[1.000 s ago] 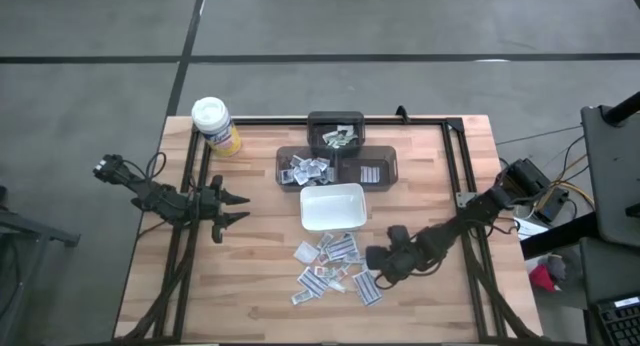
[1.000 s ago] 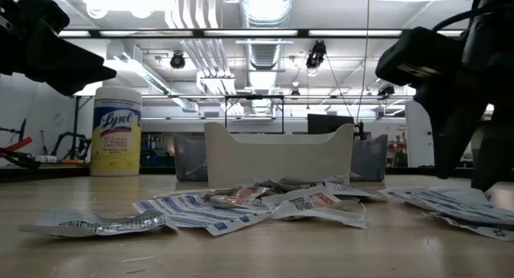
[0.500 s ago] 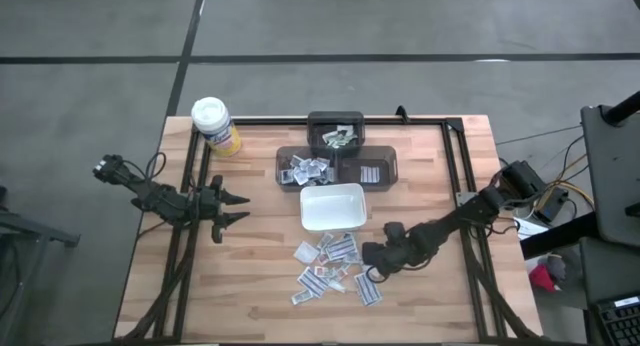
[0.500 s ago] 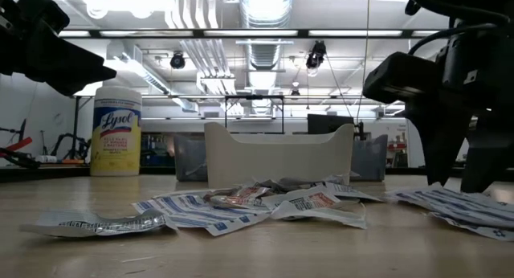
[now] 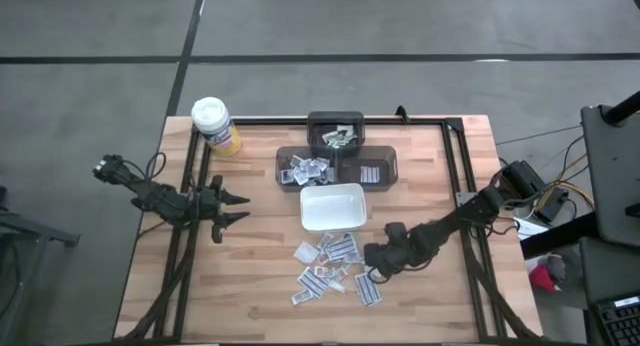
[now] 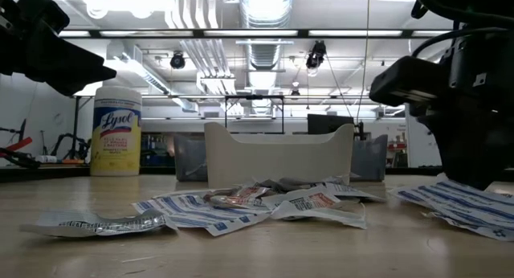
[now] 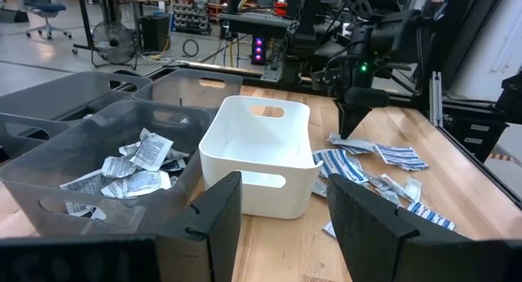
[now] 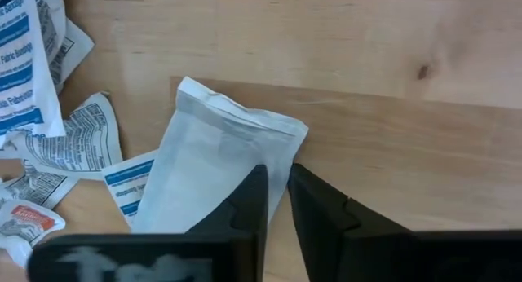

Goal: Pick & Place First Aid Supplies
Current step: Put the blue bandage into the right black bin

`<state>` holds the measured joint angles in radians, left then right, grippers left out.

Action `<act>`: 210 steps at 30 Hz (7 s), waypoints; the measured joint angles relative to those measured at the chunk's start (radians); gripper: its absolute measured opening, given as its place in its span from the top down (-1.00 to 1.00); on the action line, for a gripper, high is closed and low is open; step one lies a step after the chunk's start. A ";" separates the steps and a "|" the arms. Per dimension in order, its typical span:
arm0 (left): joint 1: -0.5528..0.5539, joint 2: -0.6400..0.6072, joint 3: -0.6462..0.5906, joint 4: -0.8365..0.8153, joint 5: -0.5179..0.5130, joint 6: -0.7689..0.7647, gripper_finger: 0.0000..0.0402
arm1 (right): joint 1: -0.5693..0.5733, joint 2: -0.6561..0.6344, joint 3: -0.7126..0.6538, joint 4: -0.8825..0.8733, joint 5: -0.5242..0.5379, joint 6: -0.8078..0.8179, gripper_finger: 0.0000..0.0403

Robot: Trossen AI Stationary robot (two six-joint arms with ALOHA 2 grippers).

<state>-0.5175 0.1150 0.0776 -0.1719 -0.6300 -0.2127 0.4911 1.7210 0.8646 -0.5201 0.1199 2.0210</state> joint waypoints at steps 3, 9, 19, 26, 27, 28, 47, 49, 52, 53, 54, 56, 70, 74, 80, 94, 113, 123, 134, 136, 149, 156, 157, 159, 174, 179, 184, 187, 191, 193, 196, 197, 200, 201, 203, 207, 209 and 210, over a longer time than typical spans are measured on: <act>0.000 0.000 0.000 0.000 0.000 0.000 0.12 | 0.000 0.000 -0.001 0.000 0.004 -0.001 0.81; 0.000 0.000 0.000 0.000 0.000 0.000 0.12 | 0.000 0.000 -0.001 -0.001 0.007 -0.004 0.87; 0.000 0.000 0.000 0.000 0.000 0.000 0.12 | 0.001 -0.044 -0.006 0.002 0.049 -0.046 0.96; 0.000 0.000 0.000 0.000 0.000 0.000 0.12 | 0.000 -0.072 -0.004 0.010 0.091 -0.084 0.96; 0.000 0.000 0.000 0.000 0.000 0.000 0.12 | 0.000 -0.072 -0.005 0.010 0.089 -0.084 0.96; 0.000 0.000 0.000 0.000 0.000 0.000 0.12 | 0.000 -0.073 -0.004 0.014 0.091 -0.084 0.96; 0.000 0.000 0.000 0.000 0.000 0.000 0.12 | 0.000 -0.213 -0.002 -0.010 0.231 -0.144 0.96; 0.000 0.000 0.000 0.000 0.000 0.000 0.12 | 0.000 -0.222 -0.002 -0.036 0.226 -0.144 0.96; 0.000 0.000 0.000 0.000 0.000 0.000 0.12 | 0.000 -0.227 -0.003 -0.085 0.190 -0.144 0.96; 0.000 0.000 0.000 0.000 0.000 0.000 0.12 | 0.000 -0.227 -0.003 -0.110 0.168 -0.144 0.96; 0.000 0.001 0.000 0.000 0.000 0.000 0.12 | 0.000 -0.227 -0.003 -0.135 0.145 -0.144 0.96; 0.000 0.000 0.000 0.000 0.000 0.000 0.12 | 0.001 -0.227 -0.003 -0.181 0.111 -0.144 0.96; 0.000 0.000 0.000 0.000 0.000 0.003 0.12 | 0.002 -0.234 -0.009 -0.387 -0.099 -0.174 0.96; 0.000 0.000 0.000 0.000 0.000 0.003 0.12 | 0.002 -0.240 -0.010 -0.389 -0.111 -0.174 0.96; 0.000 0.000 0.000 0.000 0.000 0.003 0.12 | 0.002 -0.251 -0.010 -0.345 -0.198 -0.252 0.96; 0.000 0.003 0.000 0.000 0.000 0.005 0.12 | 0.001 -0.357 -0.010 -0.266 -0.093 -0.276 0.96; 0.000 0.003 0.000 0.000 0.000 0.001 0.12 | -0.001 -0.518 -0.010 -0.202 0.238 -0.315 0.96; 0.000 0.003 0.000 0.000 0.000 0.000 0.12 | -0.001 -0.687 -0.010 -0.172 0.543 -0.412 0.96; 0.000 0.003 0.000 0.007 0.000 0.000 0.12 | -0.018 -0.805 -0.010 -0.169 0.862 -0.552 0.96; 0.000 0.003 0.000 0.007 0.000 0.000 0.12 | -0.039 -0.811 -0.010 -0.169 0.884 -0.574 0.96; 0.000 0.003 0.000 0.007 0.000 0.000 0.12 | -0.256 -0.796 -0.010 -0.068 0.898 -0.850 0.96; 0.000 0.003 0.000 0.007 -0.018 0.000 0.12 | -0.401 -0.776 -0.011 -0.010 0.743 -1.070 0.96; 0.000 0.003 0.000 0.007 -0.021 0.000 0.12 | -0.422 -0.772 -0.011 -0.013 0.710 -1.097 0.96; 0.000 0.003 0.000 0.007 -0.025 0.000 0.12 | -0.467 -0.760 -0.011 -0.012 0.648 -1.145 0.96; 0.000 0.003 0.000 0.007 -0.026 0.000 0.12 | -0.762 -0.604 -0.011 0.081 0.269 -1.447 0.96; 0.000 0.003 0.000 0.007 -0.026 0.000 0.12 | -0.826 -0.526 -0.011 0.088 0.155 -1.504 0.96; 0.000 0.003 0.000 0.007 -0.026 0.000 0.12 | -0.864 -0.454 -0.010 0.090 0.065 -1.561 0.96; 0.000 0.003 0.000 0.007 -0.026 0.000 0.12 | -0.889 -0.416 0.003 0.089 0.013 -1.604 0.96; 0.000 0.003 0.000 0.007 -0.026 0.000 0.12 | -0.925 -0.365 0.054 0.058 -0.071 -1.686 0.96; 0.000 0.003 0.000 0.007 -0.026 0.000 0.12 | -0.943 -0.334 0.095 0.011 -0.099 -1.734 0.96; 0.000 0.003 0.000 0.007 -0.026 0.000 0.12 | -0.971 -0.276 0.178 -0.098 -0.138 -1.824 0.96; 0.000 0.004 0.000 0.008 -0.026 0.000 0.12 | -0.977 -0.254 0.207 -0.135 -0.147 -1.859 0.96; 0.000 0.004 0.000 0.008 -0.026 -0.001 0.12 | -0.991 -0.181 0.302 -0.255 -0.152 -1.956 0.96; 0.000 0.004 0.000 0.008 -0.026 -0.001 0.12 | -0.993 -0.155 0.336 -0.296 -0.153 -1.993 0.96; 0.000 0.004 0.000 0.008 -0.026 -0.002 0.12 | -0.996 -0.104 0.400 -0.367 -0.156 -2.061 0.96; 0.000 0.004 0.000 0.011 -0.026 -0.005 0.12 | -0.996 -0.002 0.523 -0.502 -0.159 -2.183 0.96; 0.000 0.004 0.000 0.012 -0.026 -0.005 0.12 | -0.996 0.044 0.578 -0.555 -0.163 -2.235 0.96; 0.000 0.004 0.000 0.013 -0.026 -0.005 0.12 | -0.996 0.065 0.605 -0.580 -0.169 -2.263 0.96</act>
<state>-0.5171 0.1188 0.0772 -0.1593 -0.6563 -0.2179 -0.5052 1.7856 1.4695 -1.1004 -0.0489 -0.2422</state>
